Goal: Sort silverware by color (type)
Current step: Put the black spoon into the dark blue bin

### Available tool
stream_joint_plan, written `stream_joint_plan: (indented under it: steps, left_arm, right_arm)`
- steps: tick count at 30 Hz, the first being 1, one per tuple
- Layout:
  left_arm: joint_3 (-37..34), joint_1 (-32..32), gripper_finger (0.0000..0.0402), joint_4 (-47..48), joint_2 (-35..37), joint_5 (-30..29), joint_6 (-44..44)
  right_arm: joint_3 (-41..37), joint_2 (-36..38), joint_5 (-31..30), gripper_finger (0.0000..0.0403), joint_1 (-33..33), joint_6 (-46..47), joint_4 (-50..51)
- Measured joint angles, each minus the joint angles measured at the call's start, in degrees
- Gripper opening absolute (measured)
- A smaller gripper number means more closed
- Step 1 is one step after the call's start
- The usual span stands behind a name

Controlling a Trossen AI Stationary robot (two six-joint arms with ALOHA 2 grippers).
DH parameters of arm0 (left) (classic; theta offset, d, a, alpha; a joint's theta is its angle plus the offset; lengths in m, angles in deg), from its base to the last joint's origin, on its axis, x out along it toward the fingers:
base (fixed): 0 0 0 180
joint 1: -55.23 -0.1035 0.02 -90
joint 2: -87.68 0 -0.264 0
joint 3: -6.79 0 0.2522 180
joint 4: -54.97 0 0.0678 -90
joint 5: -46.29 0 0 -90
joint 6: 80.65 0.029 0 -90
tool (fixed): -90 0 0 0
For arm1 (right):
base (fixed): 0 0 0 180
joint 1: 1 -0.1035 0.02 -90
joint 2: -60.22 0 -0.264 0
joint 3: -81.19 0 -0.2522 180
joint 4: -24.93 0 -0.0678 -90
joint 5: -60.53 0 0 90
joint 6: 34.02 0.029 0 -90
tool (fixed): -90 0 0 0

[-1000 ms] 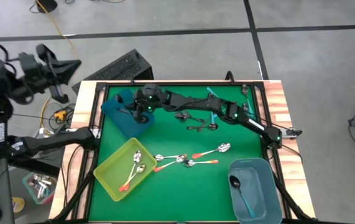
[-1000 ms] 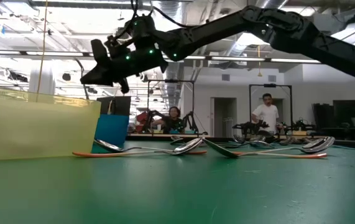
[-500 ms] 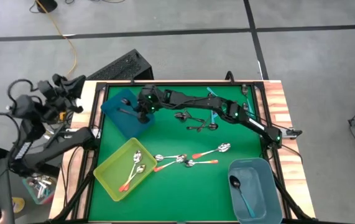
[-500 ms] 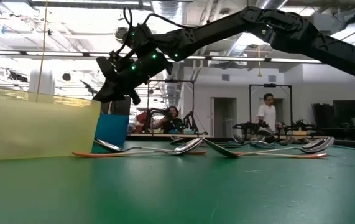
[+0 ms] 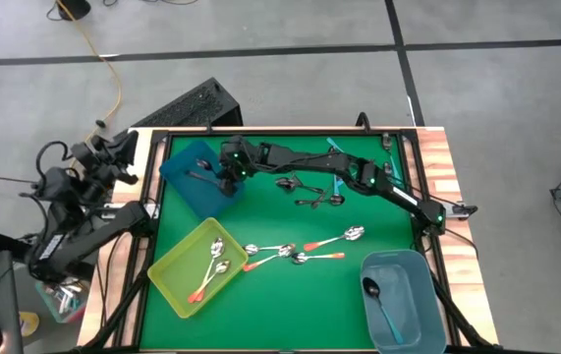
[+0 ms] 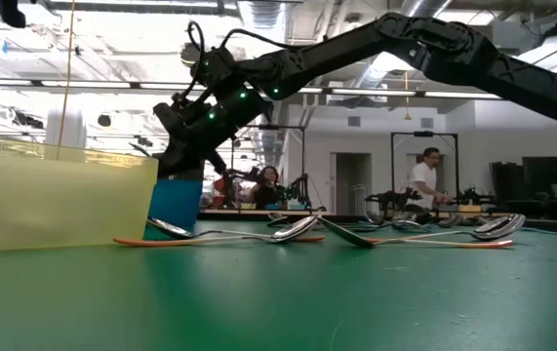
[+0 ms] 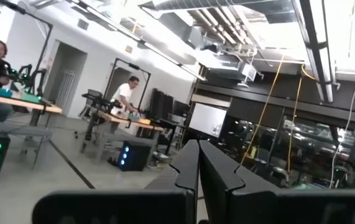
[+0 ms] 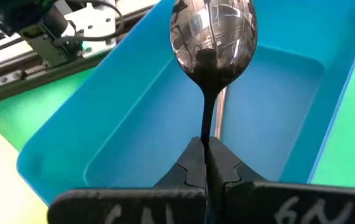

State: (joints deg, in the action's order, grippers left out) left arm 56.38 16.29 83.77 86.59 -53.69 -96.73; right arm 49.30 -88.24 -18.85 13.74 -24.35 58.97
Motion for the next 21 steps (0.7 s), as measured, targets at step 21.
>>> stream_joint_plan:
  steps: [21]
  left_arm:
    - [-2.66,0.0,0.0,2.22,0.86,-1.79,0.4]
  right_arm:
    - [0.0,0.0,-0.17,0.0024,0.55,0.85,3.83]
